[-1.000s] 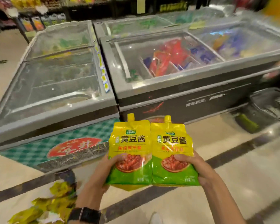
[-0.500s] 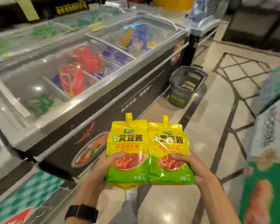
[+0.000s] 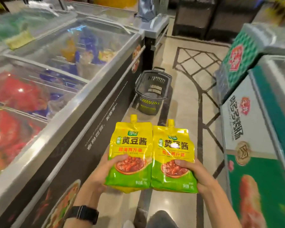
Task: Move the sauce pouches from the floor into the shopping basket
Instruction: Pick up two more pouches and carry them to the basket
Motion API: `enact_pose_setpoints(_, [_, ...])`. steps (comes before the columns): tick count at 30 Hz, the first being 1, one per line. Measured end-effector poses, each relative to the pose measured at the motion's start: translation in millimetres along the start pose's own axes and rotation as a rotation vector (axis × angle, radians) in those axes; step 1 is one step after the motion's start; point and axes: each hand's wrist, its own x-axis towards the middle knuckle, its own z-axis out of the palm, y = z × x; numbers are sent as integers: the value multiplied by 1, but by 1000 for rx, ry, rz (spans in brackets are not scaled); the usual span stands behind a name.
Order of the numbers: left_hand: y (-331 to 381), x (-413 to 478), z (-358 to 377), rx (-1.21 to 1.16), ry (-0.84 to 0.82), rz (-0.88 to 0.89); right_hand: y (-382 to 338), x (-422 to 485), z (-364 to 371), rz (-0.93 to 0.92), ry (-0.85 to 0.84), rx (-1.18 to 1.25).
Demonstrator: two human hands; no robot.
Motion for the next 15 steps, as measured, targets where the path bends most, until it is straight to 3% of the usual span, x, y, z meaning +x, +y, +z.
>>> enact_pose_setpoints(15, [120,237,91,129,-56,-85,-152,198,-86,-7,96,66])
